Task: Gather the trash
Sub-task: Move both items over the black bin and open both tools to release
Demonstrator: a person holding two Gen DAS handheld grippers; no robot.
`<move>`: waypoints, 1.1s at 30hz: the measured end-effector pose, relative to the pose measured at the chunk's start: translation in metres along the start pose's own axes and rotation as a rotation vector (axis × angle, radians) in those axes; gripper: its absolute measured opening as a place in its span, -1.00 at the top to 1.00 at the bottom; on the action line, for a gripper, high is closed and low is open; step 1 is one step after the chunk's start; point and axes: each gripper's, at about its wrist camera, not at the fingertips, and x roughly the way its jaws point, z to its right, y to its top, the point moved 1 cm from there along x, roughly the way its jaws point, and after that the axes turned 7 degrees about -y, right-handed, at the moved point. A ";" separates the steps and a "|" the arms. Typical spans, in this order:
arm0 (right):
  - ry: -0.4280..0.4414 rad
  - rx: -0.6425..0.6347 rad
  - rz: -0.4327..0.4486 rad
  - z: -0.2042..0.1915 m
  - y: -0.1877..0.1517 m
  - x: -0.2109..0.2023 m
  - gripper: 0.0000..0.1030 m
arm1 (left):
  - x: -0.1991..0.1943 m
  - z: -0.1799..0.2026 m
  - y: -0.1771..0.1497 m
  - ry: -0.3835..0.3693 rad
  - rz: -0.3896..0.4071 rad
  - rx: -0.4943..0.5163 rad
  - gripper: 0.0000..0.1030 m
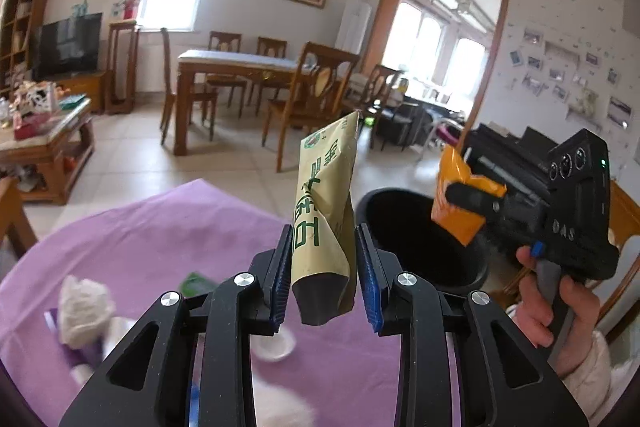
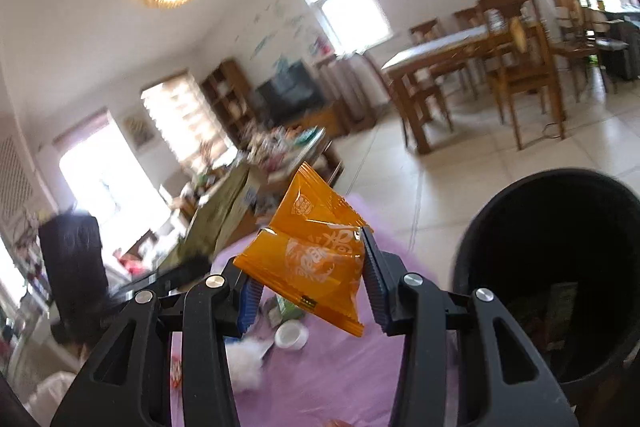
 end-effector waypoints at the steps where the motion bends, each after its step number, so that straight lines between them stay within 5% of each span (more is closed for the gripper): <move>1: -0.013 0.021 0.025 0.009 0.005 -0.007 0.15 | 0.007 0.008 0.001 -0.023 -0.003 -0.006 0.41; 14: -0.200 0.231 0.169 0.127 0.027 -0.048 0.15 | 0.123 0.097 -0.008 -0.185 -0.058 -0.010 0.40; 25: -0.224 0.322 0.154 0.165 0.016 -0.051 0.15 | 0.212 0.118 -0.017 -0.209 -0.122 -0.034 0.40; 33: -0.235 0.363 0.142 0.177 0.007 -0.052 0.10 | 0.238 0.120 -0.029 -0.193 -0.161 -0.052 0.40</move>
